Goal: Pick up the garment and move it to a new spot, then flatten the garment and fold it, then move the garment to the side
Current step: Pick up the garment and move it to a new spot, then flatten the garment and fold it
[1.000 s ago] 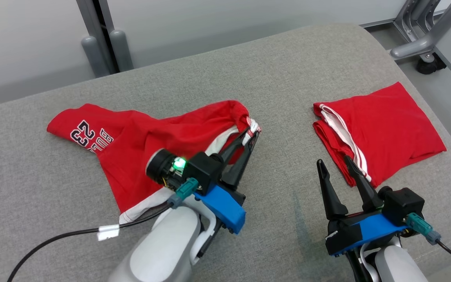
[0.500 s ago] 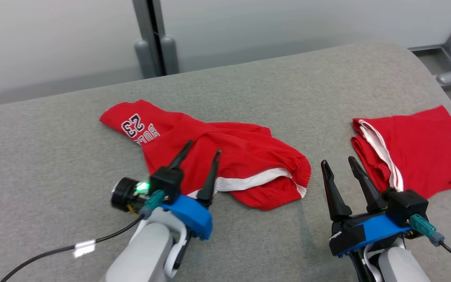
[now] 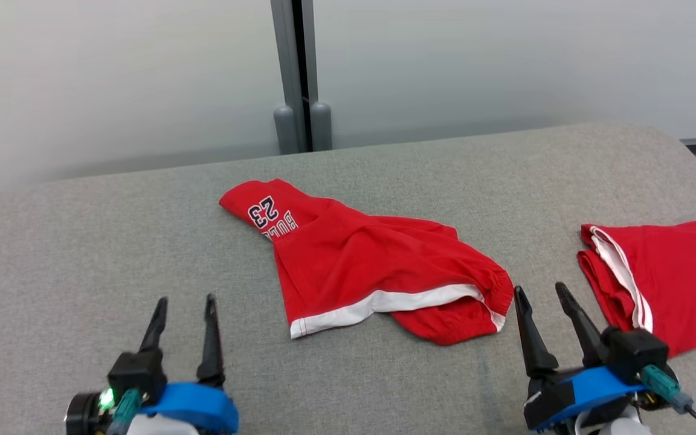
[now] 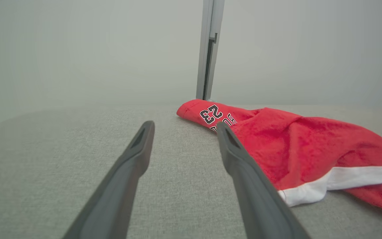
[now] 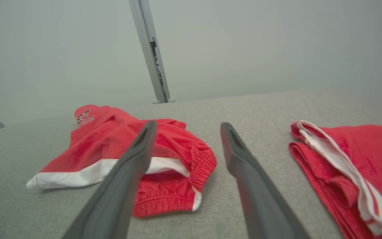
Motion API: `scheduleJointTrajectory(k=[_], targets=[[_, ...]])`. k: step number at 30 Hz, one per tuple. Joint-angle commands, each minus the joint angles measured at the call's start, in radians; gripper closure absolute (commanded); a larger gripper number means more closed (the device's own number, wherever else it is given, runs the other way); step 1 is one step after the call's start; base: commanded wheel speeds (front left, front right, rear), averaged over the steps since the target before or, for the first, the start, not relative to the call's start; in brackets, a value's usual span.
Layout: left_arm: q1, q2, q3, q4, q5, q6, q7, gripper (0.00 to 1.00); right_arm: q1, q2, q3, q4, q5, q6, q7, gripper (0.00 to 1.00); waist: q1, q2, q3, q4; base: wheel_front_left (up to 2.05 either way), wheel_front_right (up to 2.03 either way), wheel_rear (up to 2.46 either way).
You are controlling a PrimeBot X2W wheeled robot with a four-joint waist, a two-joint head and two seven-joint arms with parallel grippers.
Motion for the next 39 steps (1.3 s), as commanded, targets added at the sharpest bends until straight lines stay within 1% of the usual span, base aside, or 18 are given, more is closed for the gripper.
scheduleJointTrajectory(k=[1,4,9,17,20,22,27,29,33,39], targets=[[0.038,-0.003,0.032,-0.016,0.017,0.006,-0.004,0.0,0.025,-0.003,-0.008,0.007,-0.013,0.0,-0.001,0.0,0.0001,0.0001,-0.014,0.005,0.0,0.0,0.0],[0.12,-0.015,0.095,-0.036,0.06,0.005,-0.004,0.0,0.058,-0.003,-0.033,0.019,-0.036,0.0,-0.001,0.0,0.0001,0.0001,-0.043,0.021,0.0,0.0,0.0],[0.195,-0.038,0.142,-0.039,0.094,-0.012,-0.004,0.0,0.092,-0.003,-0.059,0.027,-0.051,0.0,-0.001,0.0,0.0001,0.0001,-0.067,0.048,0.0,0.0,0.0],[0.236,-0.067,0.193,-0.052,0.132,-0.032,-0.004,0.0,0.096,-0.003,-0.069,0.03,-0.061,0.0,0.0,0.0,0.0001,0.0001,-0.078,0.06,0.0,0.0,0.0],[0.229,-0.073,0.197,-0.047,0.14,-0.048,-0.004,0.0,0.089,-0.003,-0.066,0.027,-0.064,0.0,0.0,0.0,0.0001,0.0001,-0.073,0.055,0.0,0.0,0.0],[0.219,-0.077,0.187,-0.041,0.141,-0.07,-0.004,0.0,0.083,-0.003,-0.064,0.024,-0.064,0.0,0.0,0.0,0.0001,0.0001,-0.066,0.051,0.0,0.0,0.0],[0.173,-0.084,0.116,0.01,0.112,-0.166,-0.004,0.0,0.071,-0.003,-0.055,0.019,-0.06,0.0,0.0,0.0,0.0001,0.0001,-0.035,0.037,0.0,0.0,0.0],[0.138,-0.085,0.081,0.032,0.082,-0.194,-0.004,0.0,0.057,-0.003,-0.049,0.014,-0.059,0.0,0.0,0.0,0.0001,0.0001,-0.01,0.026,0.0,0.0,0.0],[0.081,-0.085,-0.002,0.081,0.007,-0.223,-0.004,0.0,0.031,-0.003,-0.039,0.007,-0.061,0.0,-0.001,0.0,0.0001,0.0001,0.041,-0.003,0.0,0.0,0.0],[0.01,-0.084,-0.058,0.133,-0.051,-0.233,-0.003,0.0,0.004,-0.003,-0.042,0.0,-0.065,0.0,0.0,0.0,0.0001,0.0001,0.091,-0.041,0.0,0.0,0.0]])
